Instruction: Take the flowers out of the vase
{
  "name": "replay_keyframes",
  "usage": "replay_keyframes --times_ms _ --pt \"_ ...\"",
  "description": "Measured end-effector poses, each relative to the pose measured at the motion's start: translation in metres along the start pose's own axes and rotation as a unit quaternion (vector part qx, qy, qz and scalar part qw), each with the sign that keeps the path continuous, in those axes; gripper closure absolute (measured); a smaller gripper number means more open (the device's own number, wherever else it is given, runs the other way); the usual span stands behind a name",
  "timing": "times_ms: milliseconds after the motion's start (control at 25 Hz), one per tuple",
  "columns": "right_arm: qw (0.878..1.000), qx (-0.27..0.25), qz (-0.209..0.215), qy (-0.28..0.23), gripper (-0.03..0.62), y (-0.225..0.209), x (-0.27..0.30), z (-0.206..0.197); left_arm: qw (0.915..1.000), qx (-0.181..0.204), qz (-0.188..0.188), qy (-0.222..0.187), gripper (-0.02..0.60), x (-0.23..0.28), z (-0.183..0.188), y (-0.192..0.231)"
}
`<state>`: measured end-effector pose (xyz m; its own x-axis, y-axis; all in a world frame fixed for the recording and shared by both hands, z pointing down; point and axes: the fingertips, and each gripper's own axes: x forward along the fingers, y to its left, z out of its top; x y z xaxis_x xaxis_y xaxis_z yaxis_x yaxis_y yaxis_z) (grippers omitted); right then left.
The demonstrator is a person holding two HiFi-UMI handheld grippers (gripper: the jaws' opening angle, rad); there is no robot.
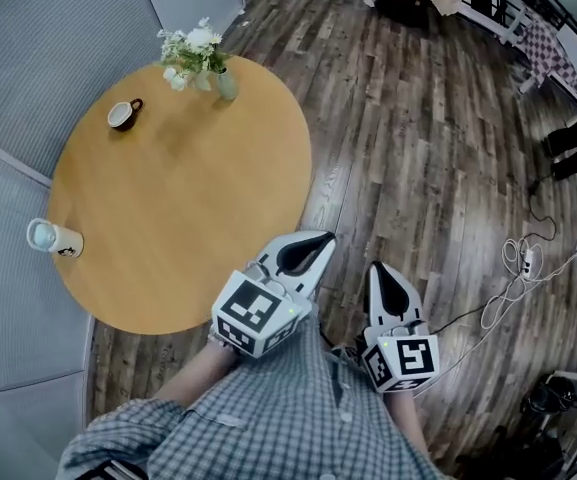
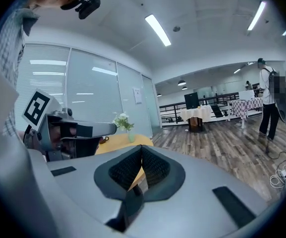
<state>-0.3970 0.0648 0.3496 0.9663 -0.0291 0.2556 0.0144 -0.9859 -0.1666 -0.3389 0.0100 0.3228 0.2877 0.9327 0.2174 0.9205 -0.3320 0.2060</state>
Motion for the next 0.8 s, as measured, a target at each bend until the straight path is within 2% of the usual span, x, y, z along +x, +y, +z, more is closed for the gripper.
replay_keyframes --times_ms 240,480,800 --pt "1.000 -0.008 -0.006 0.002 0.585 -0.037 0.041 0.027 0.9998 -0.002 -0.017 -0.008 0.575 0.057 0.025 0.027" --pt "1.000 0.000 -0.016 -0.016 0.585 -0.071 0.079 0.046 0.9996 -0.004 -0.020 -0.017 0.574 0.096 0.037 0.054" --pt "1.000 0.023 -0.011 -0.009 0.585 -0.094 0.119 0.046 0.9999 -0.004 -0.004 -0.012 0.574 0.124 0.039 0.091"
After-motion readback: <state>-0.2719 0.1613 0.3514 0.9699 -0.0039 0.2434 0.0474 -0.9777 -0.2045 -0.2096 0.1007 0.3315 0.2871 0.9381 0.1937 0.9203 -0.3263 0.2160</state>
